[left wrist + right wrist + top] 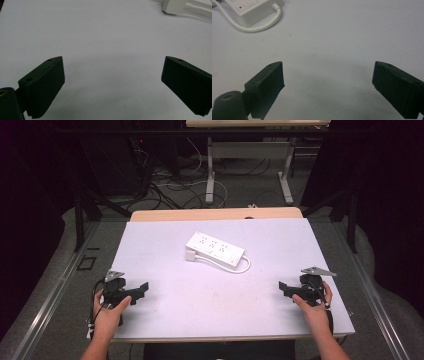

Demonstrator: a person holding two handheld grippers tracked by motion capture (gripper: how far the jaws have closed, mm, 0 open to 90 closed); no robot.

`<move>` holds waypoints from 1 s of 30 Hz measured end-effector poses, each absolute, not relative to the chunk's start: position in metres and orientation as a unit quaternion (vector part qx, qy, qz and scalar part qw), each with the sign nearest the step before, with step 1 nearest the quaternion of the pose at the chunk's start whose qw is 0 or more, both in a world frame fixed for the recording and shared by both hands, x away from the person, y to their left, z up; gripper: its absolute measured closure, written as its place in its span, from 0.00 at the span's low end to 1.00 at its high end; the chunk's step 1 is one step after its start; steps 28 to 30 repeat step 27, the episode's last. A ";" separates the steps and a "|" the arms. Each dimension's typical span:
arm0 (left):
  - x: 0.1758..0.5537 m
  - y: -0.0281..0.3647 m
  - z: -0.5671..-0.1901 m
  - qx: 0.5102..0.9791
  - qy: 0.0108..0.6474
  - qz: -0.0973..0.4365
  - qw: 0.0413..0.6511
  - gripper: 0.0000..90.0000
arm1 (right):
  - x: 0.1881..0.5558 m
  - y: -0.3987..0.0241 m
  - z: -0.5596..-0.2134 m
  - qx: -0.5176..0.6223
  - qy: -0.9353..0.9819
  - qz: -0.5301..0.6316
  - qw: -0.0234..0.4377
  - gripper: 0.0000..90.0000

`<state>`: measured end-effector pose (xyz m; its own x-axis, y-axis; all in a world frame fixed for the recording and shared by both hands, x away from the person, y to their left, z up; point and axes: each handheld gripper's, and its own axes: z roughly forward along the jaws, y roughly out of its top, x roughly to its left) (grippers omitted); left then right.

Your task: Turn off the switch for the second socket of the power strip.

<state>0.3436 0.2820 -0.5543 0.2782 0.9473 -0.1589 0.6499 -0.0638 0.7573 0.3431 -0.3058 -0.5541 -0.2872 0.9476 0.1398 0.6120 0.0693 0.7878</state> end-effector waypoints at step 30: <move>0.343 0.277 -0.559 0.713 0.556 0.193 0.381 0.05 | 0.343 -0.305 -0.554 0.557 0.700 0.394 0.212 0.11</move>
